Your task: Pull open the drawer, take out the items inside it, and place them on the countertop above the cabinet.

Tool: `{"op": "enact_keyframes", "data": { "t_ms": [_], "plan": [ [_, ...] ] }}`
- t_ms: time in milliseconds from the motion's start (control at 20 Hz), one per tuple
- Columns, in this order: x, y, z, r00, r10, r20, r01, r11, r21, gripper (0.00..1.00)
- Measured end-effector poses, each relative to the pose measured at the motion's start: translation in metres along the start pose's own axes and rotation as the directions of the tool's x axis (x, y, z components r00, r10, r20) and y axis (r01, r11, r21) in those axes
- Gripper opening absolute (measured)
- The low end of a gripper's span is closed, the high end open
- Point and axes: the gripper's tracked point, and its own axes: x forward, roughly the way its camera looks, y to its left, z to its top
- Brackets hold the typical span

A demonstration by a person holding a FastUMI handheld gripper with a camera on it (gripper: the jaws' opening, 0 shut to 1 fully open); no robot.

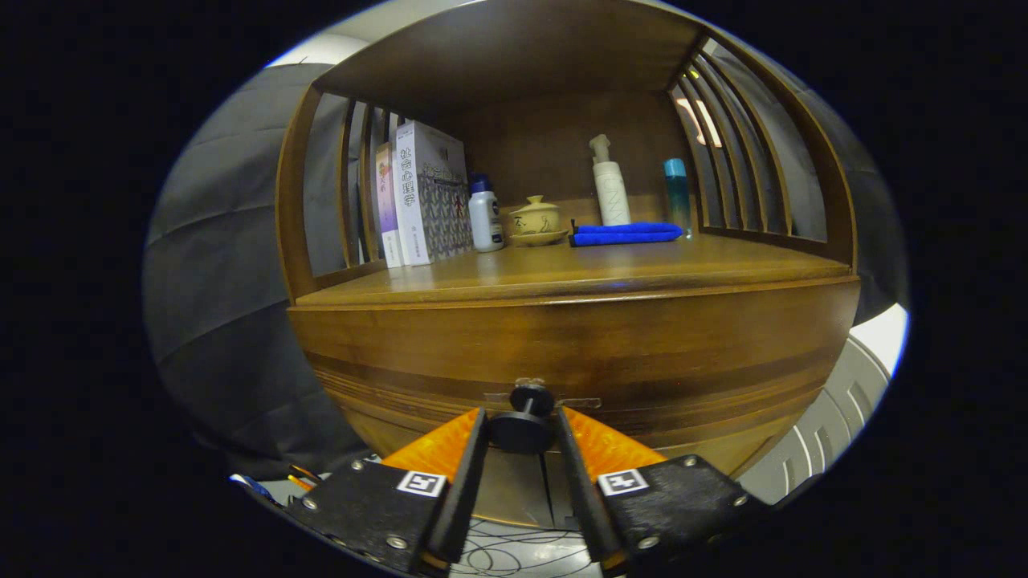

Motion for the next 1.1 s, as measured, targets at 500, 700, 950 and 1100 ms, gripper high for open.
{"op": "enact_keyframes", "data": {
  "t_ms": [500, 700, 950, 1100],
  "plan": [
    [-0.025, 0.004, -0.007, 1.000, -0.026, -0.010, 0.025, 0.999, -0.041, 0.36],
    [-0.046, 0.008, -0.012, 1.000, -0.026, -0.012, 0.026, 0.999, -0.023, 0.35],
    [-0.071, 0.014, -0.020, 1.000, -0.029, -0.008, 0.029, 0.998, -0.051, 0.36],
    [-0.087, 0.017, -0.024, 1.000, -0.027, -0.009, 0.027, 0.998, -0.049, 0.35]
  ]
}}
